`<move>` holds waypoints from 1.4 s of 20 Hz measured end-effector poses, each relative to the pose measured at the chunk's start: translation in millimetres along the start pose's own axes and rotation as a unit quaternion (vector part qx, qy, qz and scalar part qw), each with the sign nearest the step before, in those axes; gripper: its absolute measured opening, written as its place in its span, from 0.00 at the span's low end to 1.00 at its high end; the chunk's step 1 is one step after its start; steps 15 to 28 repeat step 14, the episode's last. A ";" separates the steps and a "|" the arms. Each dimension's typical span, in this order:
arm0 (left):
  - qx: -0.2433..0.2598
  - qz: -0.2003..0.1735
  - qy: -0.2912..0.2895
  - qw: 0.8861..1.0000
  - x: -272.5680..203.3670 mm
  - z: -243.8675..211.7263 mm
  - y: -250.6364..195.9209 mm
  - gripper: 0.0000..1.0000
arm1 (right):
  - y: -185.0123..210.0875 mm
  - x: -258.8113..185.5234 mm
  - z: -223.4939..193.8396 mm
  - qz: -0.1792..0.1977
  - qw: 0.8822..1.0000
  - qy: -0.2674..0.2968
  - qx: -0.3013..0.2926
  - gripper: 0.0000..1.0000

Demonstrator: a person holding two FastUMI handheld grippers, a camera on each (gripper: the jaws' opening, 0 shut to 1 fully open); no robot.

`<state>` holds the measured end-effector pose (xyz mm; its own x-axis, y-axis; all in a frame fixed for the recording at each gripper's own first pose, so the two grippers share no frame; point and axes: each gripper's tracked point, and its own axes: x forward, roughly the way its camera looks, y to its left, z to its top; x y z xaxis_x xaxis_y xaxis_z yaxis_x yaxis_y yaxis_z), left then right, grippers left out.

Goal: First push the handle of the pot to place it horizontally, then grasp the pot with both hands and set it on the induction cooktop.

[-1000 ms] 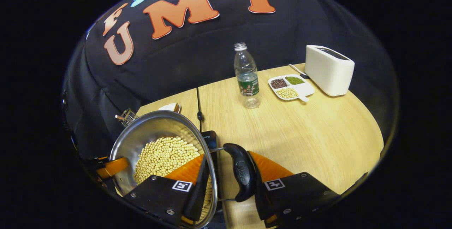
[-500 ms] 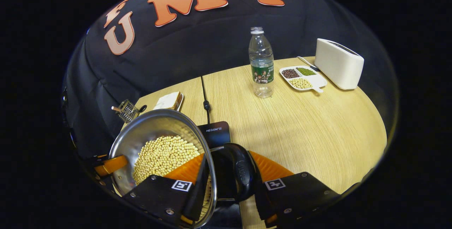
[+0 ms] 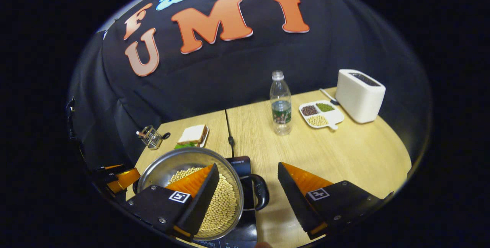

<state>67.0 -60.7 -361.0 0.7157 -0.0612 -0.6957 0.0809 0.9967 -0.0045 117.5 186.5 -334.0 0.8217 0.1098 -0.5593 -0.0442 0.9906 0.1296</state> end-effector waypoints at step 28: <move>-0.043 0.002 -0.308 0.950 -246.4 210.6 5.2 1.00 | -73.4 -212.1 176.7 -0.030 0.971 -0.227 -0.067 0.95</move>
